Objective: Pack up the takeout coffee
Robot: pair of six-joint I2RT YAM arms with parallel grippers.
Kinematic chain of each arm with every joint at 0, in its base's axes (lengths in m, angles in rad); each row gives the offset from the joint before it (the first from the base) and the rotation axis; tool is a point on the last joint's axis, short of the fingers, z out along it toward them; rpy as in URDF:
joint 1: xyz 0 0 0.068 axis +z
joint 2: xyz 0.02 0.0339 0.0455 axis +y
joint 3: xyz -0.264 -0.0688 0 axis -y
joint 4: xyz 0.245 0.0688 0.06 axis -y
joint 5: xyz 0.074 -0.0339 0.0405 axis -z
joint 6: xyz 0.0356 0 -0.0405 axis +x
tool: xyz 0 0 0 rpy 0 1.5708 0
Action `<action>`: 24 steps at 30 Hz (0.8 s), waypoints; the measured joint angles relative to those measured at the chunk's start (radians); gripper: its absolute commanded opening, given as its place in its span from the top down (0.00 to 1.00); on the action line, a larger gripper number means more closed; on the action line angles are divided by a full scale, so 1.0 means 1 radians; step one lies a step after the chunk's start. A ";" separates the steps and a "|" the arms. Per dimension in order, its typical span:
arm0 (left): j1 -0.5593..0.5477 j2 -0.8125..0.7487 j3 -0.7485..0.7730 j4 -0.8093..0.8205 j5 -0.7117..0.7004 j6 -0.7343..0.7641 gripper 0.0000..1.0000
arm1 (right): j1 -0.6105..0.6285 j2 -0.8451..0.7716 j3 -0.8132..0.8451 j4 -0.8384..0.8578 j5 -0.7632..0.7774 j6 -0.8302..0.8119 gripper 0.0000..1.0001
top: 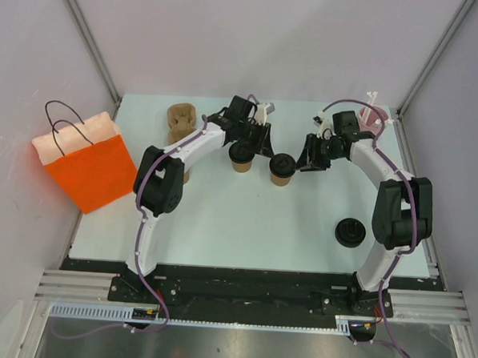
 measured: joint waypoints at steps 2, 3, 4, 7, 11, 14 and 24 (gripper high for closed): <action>0.000 0.008 0.000 -0.002 0.001 0.000 0.71 | 0.001 0.011 -0.002 0.002 -0.003 0.002 0.63; 0.000 0.009 0.000 -0.002 0.002 0.000 0.71 | 0.002 0.015 -0.002 0.004 -0.004 0.003 0.63; 0.000 0.010 0.000 -0.002 0.002 0.000 0.71 | 0.002 0.027 -0.002 0.006 -0.005 0.003 0.62; 0.001 0.010 0.000 -0.001 0.002 0.000 0.71 | 0.003 0.045 -0.006 0.008 -0.006 0.003 0.63; 0.001 0.010 0.000 0.000 0.001 0.000 0.73 | 0.003 0.056 -0.006 0.014 -0.022 0.008 0.63; 0.001 0.010 0.000 0.002 0.001 0.001 0.74 | 0.003 0.060 -0.006 0.015 -0.031 0.008 0.63; 0.002 0.010 -0.035 0.030 0.010 0.001 0.81 | -0.008 0.080 -0.007 0.027 -0.077 0.018 0.70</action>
